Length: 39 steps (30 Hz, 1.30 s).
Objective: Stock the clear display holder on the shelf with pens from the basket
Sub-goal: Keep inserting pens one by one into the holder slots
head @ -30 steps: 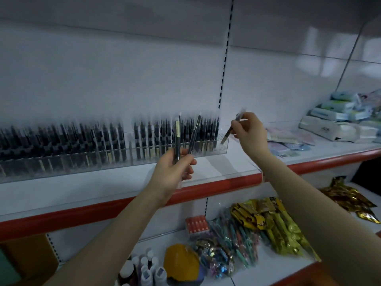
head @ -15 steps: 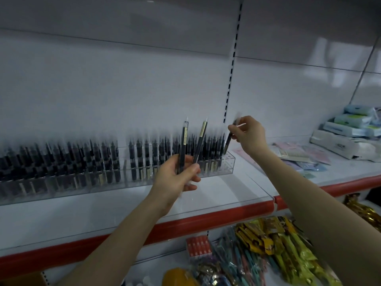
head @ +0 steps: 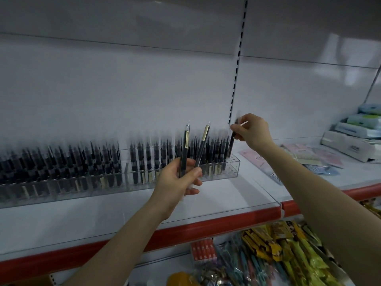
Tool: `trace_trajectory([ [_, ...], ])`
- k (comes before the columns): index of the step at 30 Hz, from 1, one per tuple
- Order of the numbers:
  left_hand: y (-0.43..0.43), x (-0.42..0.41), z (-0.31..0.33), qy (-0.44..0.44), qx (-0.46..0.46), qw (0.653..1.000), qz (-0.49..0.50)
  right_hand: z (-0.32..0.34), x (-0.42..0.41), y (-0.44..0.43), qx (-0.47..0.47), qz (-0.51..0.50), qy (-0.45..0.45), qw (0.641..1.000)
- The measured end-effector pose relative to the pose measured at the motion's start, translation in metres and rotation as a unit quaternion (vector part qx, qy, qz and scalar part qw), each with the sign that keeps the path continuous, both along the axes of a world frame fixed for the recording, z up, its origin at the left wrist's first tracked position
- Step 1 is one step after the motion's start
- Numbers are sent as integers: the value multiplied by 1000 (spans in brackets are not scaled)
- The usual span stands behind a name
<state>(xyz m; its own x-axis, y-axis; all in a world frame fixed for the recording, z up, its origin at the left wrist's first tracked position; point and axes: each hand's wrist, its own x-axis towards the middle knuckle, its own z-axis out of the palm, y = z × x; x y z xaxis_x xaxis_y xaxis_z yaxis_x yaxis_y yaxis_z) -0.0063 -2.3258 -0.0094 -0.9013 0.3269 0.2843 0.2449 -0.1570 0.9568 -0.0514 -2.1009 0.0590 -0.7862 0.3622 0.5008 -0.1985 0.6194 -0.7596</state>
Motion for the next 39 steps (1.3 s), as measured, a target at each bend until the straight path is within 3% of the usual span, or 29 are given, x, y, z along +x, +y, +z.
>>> trace_trajectory([
  [9,9,4,5,-2,8,1000,-1,-23,0,-4,41,0,-62,997],
  [35,9,12,6,-21,16,1000,7,-38,2,-6,36,3,-117,992],
  [37,8,12,7,-21,17,1000,9,-37,11,-7,26,-20,-81,996],
  [39,7,13,8,-25,20,999,11,-36,24,-13,12,-44,12,999],
])
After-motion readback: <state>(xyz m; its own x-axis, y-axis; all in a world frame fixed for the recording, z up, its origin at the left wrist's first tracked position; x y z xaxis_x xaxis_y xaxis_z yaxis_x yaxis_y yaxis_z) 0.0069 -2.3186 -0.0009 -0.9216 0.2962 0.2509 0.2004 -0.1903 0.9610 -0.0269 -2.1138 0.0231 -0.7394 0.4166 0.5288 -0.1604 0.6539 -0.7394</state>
